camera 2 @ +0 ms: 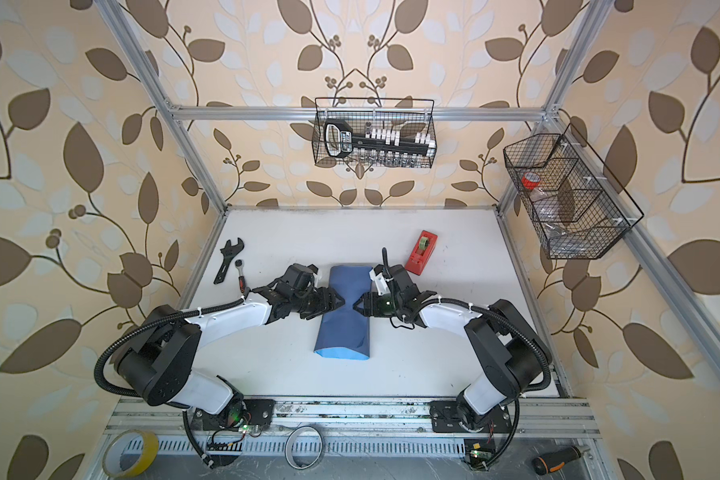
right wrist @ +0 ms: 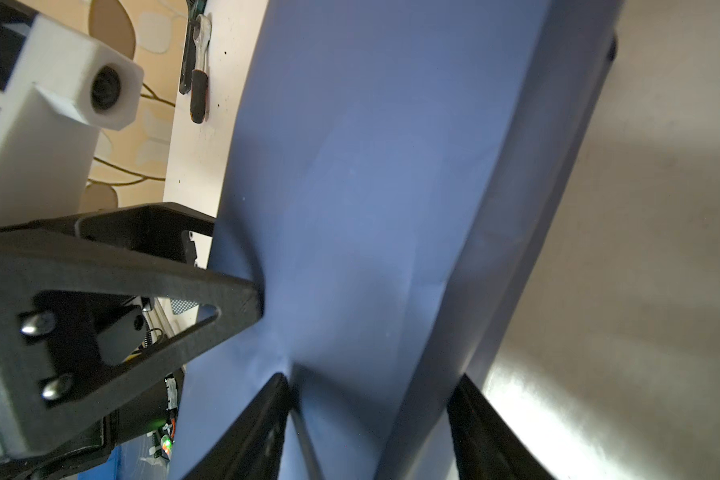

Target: Wrap the gift box in paper

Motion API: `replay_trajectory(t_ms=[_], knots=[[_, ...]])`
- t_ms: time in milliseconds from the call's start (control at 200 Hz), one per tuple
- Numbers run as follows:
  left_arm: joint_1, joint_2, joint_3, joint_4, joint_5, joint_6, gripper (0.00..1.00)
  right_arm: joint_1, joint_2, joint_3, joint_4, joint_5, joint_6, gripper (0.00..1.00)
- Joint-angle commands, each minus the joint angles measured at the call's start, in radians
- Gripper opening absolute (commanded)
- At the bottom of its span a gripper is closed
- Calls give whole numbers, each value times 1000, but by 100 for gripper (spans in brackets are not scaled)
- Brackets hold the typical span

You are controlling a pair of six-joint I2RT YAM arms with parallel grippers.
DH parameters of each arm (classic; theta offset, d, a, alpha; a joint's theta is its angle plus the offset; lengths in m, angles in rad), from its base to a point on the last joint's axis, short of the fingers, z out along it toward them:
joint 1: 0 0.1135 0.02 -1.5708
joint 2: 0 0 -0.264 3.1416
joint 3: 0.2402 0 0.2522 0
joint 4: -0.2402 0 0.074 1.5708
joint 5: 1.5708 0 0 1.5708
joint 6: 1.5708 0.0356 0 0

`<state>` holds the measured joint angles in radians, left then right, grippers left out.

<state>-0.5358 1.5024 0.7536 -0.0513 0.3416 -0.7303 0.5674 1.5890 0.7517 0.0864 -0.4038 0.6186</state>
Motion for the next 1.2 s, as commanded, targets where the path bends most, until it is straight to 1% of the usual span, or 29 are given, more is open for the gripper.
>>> replay_trajectory(t_ms=[0,225,485,819,989,1079,1194], knots=[[-13,-3,-23,-79,42,35,75,-7,38,19,-74,-7,-42,61],[-13,9,-24,-86,46,42,78,-27,45,66,-123,-18,-76,61],[-13,10,-33,-81,62,40,78,-35,64,103,-153,-18,-107,61],[-25,29,-46,4,126,-26,77,-75,84,154,-212,-1,-157,61],[-23,12,-33,-30,72,-12,79,-75,95,131,-200,-3,-158,59],[-24,10,-24,-33,65,-12,79,-75,97,110,-189,-4,-157,58],[-23,1,-8,-47,60,-9,82,-75,101,96,-182,-4,-156,56]])
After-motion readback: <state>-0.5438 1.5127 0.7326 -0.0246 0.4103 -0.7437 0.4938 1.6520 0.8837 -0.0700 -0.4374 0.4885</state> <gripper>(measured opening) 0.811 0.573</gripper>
